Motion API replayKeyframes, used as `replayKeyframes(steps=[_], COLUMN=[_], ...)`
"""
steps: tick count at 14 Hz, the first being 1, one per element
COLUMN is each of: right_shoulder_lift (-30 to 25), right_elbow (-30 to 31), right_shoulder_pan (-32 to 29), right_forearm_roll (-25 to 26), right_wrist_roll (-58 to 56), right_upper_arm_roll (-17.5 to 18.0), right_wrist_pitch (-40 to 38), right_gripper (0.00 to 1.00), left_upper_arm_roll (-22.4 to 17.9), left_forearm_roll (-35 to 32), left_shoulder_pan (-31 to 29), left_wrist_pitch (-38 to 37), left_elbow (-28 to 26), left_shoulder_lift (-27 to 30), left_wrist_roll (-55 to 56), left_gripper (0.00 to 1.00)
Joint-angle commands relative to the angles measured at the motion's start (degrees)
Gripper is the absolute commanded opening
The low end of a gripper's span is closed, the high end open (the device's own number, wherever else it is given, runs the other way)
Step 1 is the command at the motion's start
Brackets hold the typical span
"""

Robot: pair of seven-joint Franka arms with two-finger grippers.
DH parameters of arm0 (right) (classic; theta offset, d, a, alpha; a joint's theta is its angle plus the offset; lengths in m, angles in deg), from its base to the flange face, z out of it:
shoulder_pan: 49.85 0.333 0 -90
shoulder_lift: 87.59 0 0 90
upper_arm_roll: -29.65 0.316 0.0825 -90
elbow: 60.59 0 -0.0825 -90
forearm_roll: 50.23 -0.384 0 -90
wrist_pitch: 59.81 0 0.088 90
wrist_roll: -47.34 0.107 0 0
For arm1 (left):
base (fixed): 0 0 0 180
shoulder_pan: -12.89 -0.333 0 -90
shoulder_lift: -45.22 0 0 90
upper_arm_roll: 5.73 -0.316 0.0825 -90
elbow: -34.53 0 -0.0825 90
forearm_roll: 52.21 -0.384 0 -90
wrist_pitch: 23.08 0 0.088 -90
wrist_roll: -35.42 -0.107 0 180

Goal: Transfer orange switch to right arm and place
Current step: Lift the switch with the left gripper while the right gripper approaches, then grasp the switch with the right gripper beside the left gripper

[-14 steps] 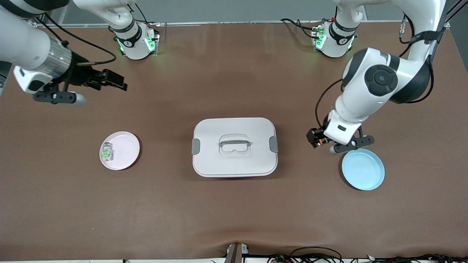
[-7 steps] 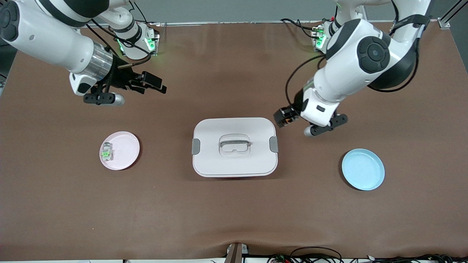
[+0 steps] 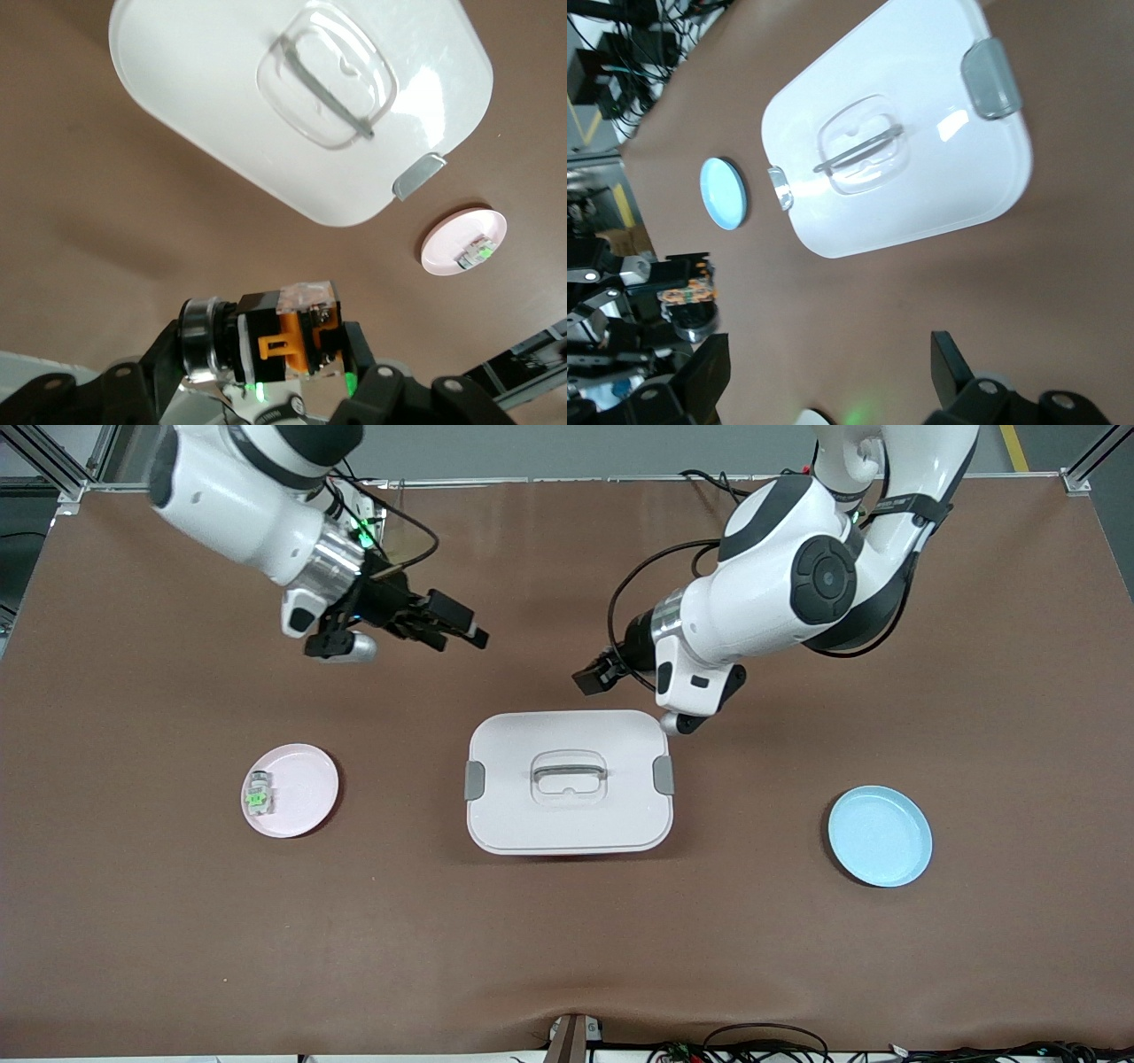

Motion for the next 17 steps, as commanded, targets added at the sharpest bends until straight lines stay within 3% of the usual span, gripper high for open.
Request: replayKeyframes(steps=[1,4,17], right_shoulder_lift=[-1.78,-0.81,6.92], right_elbow=[2.91,2.73,0.8], right_shoulder_pan=[5.24,8.68,11.93], right_forearm_roll=[-2.5,-2.68,-2.68], right_wrist_roll=[5.16,11.68,17.93], right_upper_arm_roll=[-0.62,-0.62,-0.62], right_wrist_pitch=[8.13,11.85,19.75], right_gripper=[1.0,1.0,1.0], left_upper_arm_roll=[0.0,0.08,0.09], left_forearm_roll=[1.49,1.66,3.6], left_shoulder_pan=[2.63,3.69,5.36], left_wrist_pitch=[-1.39,-0.87,-0.78], left_elbow=[4.19,4.2,5.07], left_shoulder_lift=[-3.86,-5.35,-5.71], left_wrist_roll=[5.54,9.14,10.91], left_gripper=[0.0,0.0,0.0])
